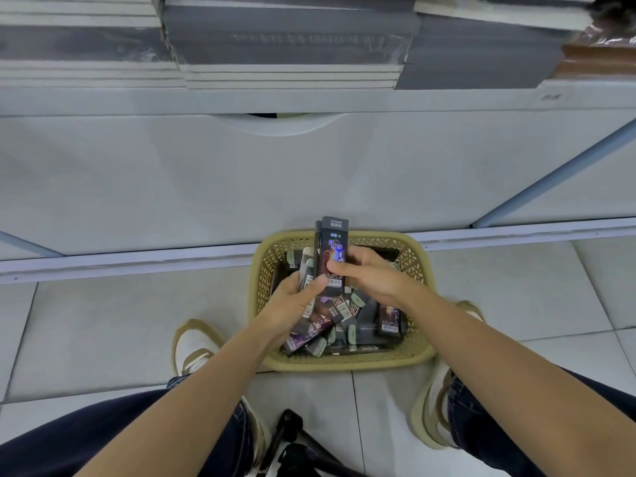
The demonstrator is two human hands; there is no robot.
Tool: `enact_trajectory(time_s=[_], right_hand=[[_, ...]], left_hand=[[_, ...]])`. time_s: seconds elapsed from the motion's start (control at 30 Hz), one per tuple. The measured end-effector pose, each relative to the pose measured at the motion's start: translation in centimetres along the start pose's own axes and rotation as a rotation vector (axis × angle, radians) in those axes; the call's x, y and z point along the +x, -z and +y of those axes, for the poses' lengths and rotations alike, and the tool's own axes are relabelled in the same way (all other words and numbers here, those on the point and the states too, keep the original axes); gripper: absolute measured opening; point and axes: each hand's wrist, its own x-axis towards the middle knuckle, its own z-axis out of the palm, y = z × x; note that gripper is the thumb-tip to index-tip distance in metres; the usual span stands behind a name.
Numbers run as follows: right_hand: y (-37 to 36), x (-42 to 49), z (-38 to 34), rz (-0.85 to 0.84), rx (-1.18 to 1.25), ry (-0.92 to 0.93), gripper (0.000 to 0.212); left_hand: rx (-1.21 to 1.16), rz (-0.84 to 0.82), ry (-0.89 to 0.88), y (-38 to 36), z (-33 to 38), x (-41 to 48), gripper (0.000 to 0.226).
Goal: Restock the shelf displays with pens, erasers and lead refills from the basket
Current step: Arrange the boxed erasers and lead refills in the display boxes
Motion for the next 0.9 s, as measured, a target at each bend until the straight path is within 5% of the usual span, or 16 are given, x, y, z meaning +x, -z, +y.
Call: enact_trajectory(time_s=[0.13, 0.3, 0.47, 0.73, 0.9], right_hand=[[0.4, 0.1, -0.4, 0.139, 0.067, 0.036, 0.040], [0.5, -0.6, -1.5, 0.028, -0.004, 0.004, 0.046], [-0.7, -1.0, -2.9, -0.027, 0.036, 0.050, 0.046], [-1.1, -2.5, -8.9, 0.046, 0.040, 0.237, 0.028], [-2.7, -5.3, -12.4, 0.046, 0.005, 0.292, 0.036]], left_hand=[[-0.144, 0.100, -0.013, 0.5, 0.4, 0.1, 0.021], [-0.196, 0.165, -0.045, 0.7, 1.8, 0.0, 0.017], [-0.264, 0.278, -0.159, 0.5, 3.3, -0.6, 0.045], [-0.385, 0.286, -0.293, 0.2, 8.5, -3.8, 0.018], [-0.273, 0.266, -0.440, -0.9, 11.3, -6.8, 0.019]])
